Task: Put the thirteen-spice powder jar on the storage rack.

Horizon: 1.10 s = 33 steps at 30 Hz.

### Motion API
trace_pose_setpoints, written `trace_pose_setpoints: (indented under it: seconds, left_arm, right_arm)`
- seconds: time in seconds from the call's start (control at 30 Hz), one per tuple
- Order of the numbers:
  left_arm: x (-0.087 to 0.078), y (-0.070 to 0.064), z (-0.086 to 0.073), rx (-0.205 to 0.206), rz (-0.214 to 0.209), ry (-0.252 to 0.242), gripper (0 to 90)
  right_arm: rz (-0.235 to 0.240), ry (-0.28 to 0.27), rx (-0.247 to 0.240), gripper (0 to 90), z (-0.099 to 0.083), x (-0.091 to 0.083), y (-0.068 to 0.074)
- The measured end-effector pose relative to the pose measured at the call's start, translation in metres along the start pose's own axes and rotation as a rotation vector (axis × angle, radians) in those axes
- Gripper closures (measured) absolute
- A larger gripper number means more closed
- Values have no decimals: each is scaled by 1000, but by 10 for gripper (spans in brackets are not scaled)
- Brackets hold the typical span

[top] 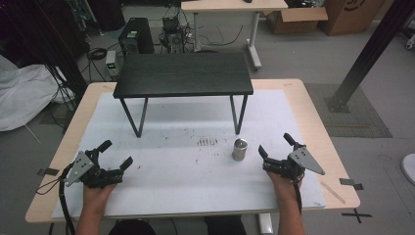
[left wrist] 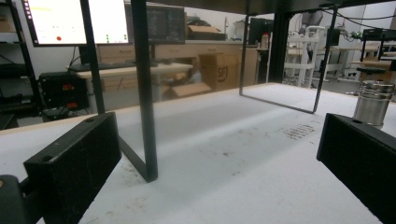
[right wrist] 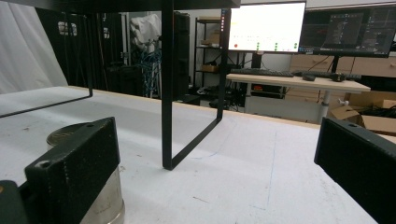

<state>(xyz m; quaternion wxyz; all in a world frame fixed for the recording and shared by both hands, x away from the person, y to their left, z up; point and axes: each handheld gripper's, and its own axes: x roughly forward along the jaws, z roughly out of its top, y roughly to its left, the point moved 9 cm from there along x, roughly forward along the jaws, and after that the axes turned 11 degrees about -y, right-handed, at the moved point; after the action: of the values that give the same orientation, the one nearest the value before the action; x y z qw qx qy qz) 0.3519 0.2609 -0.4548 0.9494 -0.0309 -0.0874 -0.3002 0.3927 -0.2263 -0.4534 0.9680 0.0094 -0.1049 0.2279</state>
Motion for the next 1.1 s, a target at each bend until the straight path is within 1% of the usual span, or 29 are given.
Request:
trace_pose_setpoints:
  seconds: [0.07,0.3,0.6,0.73,0.93,0.97,1.1]
  left_arm:
    - [0,0,0,-1,0,-3,3]
    - [0,0,0,-5,0,-2,2]
    - [0,0,0,0,2,-5,2]
    - [0,0,0,0,2,-4,2]
    - [0,0,1,2,2,-6,2]
    - [0,0,0,3,1,-5,2]
    - [0,0,0,2,1,-5,3]
  right_arm:
    - [-1,5,5,0,0,0,0]
    - [1,-1,0,0,0,0,0]
    - [4,-7,-3,0,1,-1,1]
    - [3,6,21,0,0,0,-2]
    - [29,14,41,0,0,1,-1]
    - [30,20,61,0,0,0,-2]
    - [34,27,70,0,1,-1,-3]
